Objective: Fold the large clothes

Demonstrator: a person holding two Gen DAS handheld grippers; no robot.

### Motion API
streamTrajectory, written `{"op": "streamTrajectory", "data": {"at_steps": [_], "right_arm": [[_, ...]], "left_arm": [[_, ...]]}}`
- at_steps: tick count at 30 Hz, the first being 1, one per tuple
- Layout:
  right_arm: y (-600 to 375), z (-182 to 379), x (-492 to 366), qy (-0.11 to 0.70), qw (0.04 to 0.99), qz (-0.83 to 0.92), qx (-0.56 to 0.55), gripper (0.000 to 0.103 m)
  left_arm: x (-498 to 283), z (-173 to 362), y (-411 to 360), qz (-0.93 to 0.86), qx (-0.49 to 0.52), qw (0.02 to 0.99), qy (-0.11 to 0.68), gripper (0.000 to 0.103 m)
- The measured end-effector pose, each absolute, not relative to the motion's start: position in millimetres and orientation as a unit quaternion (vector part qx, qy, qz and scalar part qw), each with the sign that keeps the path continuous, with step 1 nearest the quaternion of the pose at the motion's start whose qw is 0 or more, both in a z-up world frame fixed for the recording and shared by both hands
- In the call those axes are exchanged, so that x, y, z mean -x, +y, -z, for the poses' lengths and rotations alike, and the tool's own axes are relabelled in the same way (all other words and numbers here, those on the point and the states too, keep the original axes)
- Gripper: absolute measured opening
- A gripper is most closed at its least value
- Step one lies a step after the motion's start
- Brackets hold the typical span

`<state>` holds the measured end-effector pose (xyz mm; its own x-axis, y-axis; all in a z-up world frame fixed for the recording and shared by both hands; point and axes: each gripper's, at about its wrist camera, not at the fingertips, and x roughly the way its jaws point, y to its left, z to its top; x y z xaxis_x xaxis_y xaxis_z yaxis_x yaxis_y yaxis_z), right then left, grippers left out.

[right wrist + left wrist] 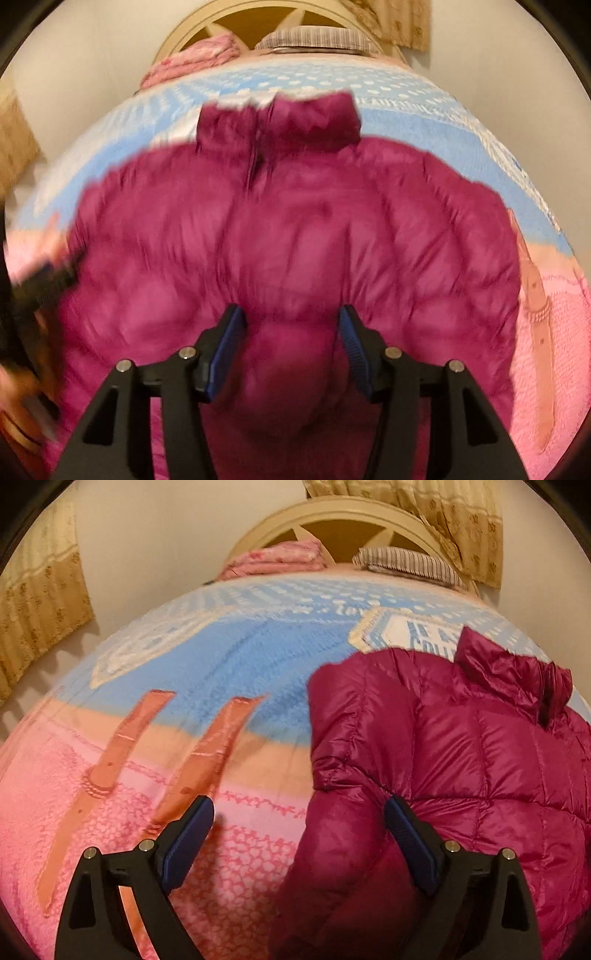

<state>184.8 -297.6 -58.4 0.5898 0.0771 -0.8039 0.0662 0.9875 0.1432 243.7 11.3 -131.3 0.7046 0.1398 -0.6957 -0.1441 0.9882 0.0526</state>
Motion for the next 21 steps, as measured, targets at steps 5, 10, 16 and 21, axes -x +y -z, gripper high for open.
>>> {"op": "streamTrajectory", "data": {"at_steps": [5,10,16,21], "right_arm": [[-332.6,20.1,-266.1,0.437,0.881,0.035,-0.18,0.091],[-349.9,34.2,-337.0,0.468,0.85,0.077,-0.23,0.091],[-351.3,57.6,-370.7,0.495,0.824,0.114,-0.252,0.087],[-345.7,66.2,-359.1,0.533,0.813,0.106,-0.207,0.041]], "left_arm": [[-242.9,127.0,5.4,-0.077,-0.012,0.929,0.362,0.094],[-241.0,126.2,15.0,-0.068,0.014,0.931,0.359,0.094],[-239.2,124.5,6.4,-0.066,-0.005,0.934,0.35,0.094],[-242.3,126.9,9.8,-0.065,0.004,0.931,0.359,0.094]]}}
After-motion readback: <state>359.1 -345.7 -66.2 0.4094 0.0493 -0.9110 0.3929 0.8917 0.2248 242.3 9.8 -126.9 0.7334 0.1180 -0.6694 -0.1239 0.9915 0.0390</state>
